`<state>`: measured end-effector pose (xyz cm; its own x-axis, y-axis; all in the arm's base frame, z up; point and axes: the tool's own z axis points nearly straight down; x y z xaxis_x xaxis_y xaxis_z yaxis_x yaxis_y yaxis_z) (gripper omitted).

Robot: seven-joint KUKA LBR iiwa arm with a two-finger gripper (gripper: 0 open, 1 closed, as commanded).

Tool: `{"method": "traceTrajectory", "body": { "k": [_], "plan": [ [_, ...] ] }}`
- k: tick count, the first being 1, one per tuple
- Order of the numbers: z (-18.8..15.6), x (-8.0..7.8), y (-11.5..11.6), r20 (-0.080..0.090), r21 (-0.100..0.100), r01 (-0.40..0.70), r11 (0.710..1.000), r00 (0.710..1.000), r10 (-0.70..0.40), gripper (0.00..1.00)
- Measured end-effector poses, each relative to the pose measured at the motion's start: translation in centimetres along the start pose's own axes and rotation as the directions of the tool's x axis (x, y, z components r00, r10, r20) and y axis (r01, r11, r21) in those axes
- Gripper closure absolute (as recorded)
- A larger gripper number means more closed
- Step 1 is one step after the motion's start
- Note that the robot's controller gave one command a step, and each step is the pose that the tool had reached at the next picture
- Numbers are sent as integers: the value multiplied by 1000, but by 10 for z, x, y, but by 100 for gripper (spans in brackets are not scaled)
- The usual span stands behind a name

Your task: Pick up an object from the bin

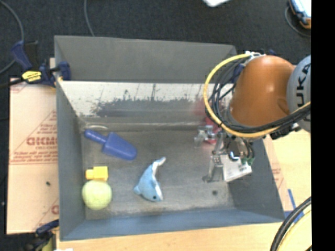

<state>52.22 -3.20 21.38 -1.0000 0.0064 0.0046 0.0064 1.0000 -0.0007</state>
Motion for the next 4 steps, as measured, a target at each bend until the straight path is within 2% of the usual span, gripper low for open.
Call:
{"method": "traceTrajectory", "body": {
  "k": [1,2,3,4],
  "plan": [
    [-4,-2,0,8,1,1,1000,1000,-1,0],
    [104,2,65,6,2,233,973,972,-233,0],
    [57,-24,66,16,7,385,923,923,-385,0],
    [102,-20,109,9,2,413,911,911,-413,0]
  ]
}}
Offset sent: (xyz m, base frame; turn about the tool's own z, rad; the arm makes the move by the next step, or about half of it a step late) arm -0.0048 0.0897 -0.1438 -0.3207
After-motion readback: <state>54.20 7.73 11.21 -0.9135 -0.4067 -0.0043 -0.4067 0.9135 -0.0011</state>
